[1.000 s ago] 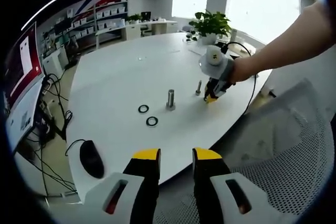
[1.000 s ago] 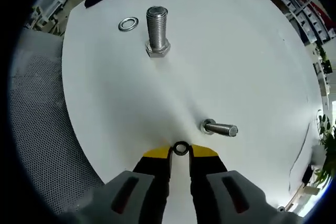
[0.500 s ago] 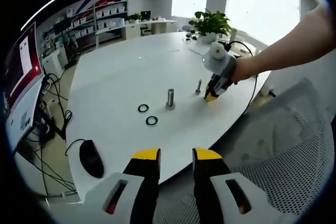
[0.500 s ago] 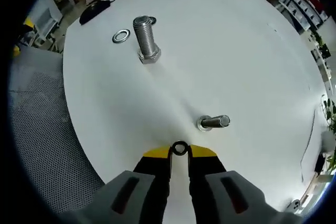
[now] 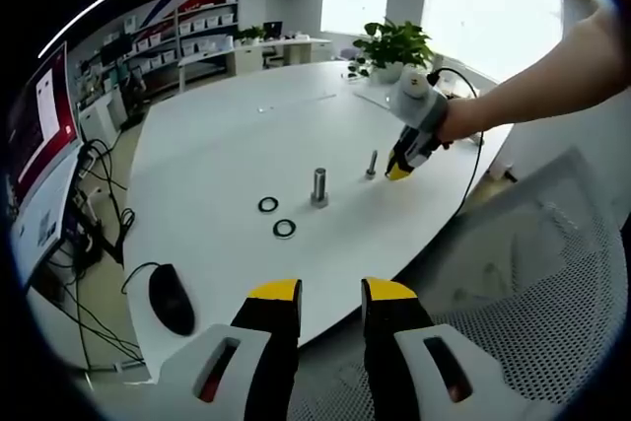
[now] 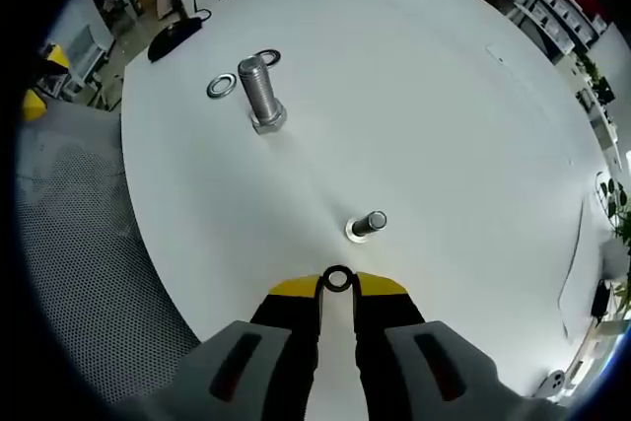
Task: Place the washer onto the threaded stud by aligning its center hole with the stud, sliding it down to the base, and recovering from edge contact or off-axis alignment until the washer reaches the visible bottom stop.
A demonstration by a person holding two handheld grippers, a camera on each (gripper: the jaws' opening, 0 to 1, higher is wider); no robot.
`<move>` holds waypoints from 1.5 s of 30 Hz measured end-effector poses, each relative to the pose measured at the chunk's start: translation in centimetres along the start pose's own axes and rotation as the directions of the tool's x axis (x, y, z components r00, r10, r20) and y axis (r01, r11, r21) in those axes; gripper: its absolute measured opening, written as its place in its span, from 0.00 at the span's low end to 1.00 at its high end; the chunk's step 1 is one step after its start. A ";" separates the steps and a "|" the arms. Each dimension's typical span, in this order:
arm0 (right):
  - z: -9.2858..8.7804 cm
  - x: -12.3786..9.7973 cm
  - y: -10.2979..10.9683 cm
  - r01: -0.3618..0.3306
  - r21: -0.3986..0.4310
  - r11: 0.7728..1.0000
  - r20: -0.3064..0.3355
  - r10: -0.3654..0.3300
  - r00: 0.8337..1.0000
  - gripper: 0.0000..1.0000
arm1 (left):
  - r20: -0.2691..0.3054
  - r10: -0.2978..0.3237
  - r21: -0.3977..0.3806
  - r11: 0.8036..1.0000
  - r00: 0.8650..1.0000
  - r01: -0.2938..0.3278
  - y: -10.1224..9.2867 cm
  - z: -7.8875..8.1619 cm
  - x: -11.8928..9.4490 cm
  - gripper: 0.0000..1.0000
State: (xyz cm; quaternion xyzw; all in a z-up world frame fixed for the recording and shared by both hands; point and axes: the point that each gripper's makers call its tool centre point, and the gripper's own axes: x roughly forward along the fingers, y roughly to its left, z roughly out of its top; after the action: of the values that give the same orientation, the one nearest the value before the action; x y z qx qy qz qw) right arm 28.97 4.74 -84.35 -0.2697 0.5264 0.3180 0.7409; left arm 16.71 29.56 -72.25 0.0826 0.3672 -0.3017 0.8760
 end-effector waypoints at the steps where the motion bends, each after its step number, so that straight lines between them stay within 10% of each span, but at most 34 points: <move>1: 0.1 -0.2 -0.1 0.000 -0.009 1.000 0.004 0.000 1.000 0.14 | 0.000 0.000 0.001 1.000 1.000 0.000 0.0 0.0 0.0 0.22; 21: 3.0 -3.4 -1.3 0.020 -0.015 1.000 0.111 -0.018 0.994 0.14 | -0.004 -0.004 0.004 1.000 1.000 0.004 -0.1 0.0 0.0 0.22; 45: 4.3 -2.3 -1.3 0.030 -0.105 0.994 0.106 -0.019 0.994 0.14 | -0.011 0.000 0.001 1.000 1.000 0.000 0.0 -0.2 0.1 0.22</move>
State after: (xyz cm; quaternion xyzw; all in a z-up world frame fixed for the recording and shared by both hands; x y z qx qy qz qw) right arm 31.99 6.59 -80.81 -0.2985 0.4656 0.3502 0.7559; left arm 16.64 29.59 -72.45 0.0849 0.3720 -0.3015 0.8738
